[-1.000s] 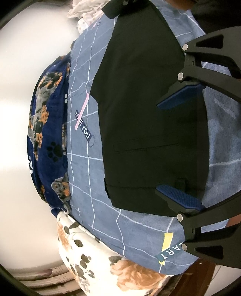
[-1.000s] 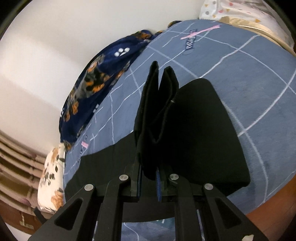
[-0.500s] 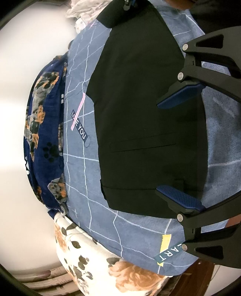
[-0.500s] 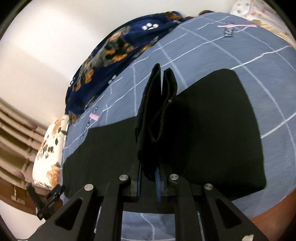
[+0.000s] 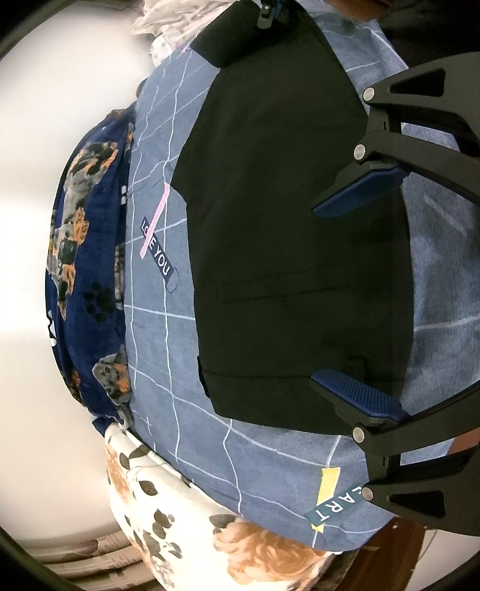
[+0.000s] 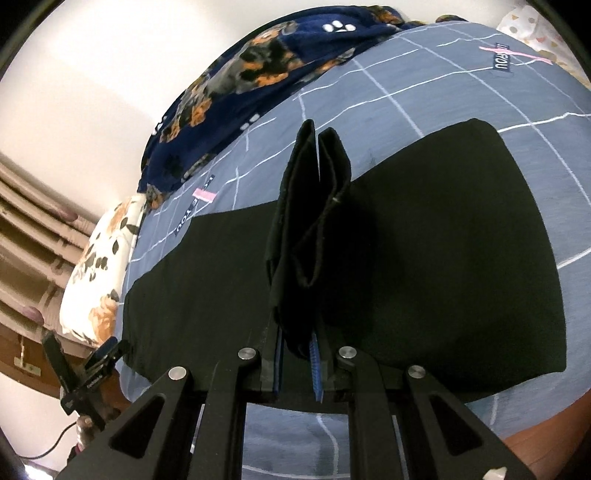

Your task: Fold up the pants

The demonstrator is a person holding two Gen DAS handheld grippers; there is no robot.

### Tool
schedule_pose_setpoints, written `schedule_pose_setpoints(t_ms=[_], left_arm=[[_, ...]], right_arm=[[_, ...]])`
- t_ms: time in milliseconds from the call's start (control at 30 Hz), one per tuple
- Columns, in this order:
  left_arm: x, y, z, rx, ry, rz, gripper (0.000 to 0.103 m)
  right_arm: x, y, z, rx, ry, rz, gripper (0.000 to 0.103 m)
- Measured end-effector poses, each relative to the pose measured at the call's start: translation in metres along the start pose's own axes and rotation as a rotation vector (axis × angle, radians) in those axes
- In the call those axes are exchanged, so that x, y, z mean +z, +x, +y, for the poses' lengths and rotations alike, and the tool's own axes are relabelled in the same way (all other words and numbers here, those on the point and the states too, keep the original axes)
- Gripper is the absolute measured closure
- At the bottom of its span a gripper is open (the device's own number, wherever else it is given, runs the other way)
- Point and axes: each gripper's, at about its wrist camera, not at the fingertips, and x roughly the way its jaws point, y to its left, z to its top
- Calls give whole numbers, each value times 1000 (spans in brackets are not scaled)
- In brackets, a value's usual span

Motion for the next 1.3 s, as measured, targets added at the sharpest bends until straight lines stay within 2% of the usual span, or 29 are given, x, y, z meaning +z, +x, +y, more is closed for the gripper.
schedule_pose_setpoints(t_ms=[800,1300], left_arm=[[0,1,3,-3,-2,5,18],[-1,3,2,-2,-2,8,18]], right_arm=[[-8,17,18,0,-45,52,90],[-14,22,33,-52,-129,59,90]])
